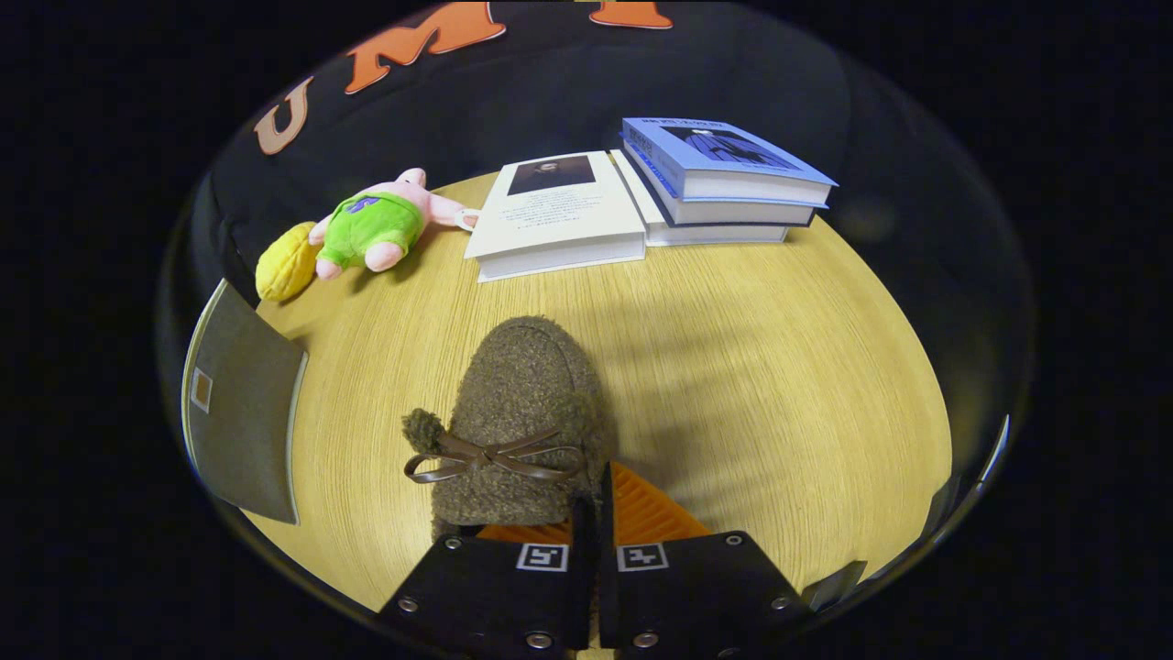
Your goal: Open the storage box then place both shoes into the box .Put the left shoe in first, then the right shoe, with the right side of both shoes facing outward in a uniform manner.
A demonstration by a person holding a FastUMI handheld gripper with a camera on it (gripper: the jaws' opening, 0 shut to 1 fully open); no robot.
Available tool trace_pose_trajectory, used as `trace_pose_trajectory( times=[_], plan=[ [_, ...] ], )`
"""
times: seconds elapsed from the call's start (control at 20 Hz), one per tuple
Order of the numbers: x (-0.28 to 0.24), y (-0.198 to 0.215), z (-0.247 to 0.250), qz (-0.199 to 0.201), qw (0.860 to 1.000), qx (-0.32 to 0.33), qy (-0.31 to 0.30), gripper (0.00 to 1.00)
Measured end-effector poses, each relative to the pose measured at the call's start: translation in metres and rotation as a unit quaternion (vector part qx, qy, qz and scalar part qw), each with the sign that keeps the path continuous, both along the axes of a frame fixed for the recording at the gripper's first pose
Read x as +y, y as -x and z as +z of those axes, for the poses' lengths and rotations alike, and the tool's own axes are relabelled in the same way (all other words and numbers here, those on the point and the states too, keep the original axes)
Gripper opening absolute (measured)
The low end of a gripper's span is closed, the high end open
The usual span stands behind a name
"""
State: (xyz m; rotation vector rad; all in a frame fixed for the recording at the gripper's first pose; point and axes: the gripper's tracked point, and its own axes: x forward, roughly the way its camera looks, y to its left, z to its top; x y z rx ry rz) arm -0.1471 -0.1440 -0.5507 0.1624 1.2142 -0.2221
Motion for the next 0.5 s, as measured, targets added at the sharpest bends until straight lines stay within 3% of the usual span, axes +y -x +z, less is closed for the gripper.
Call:
trace_pose_trajectory(
  times=[0.5],
  plan=[
    [0.072,-0.017,0.06,-0.011,0.999,0.016,-0.047,0.04]
  ],
)
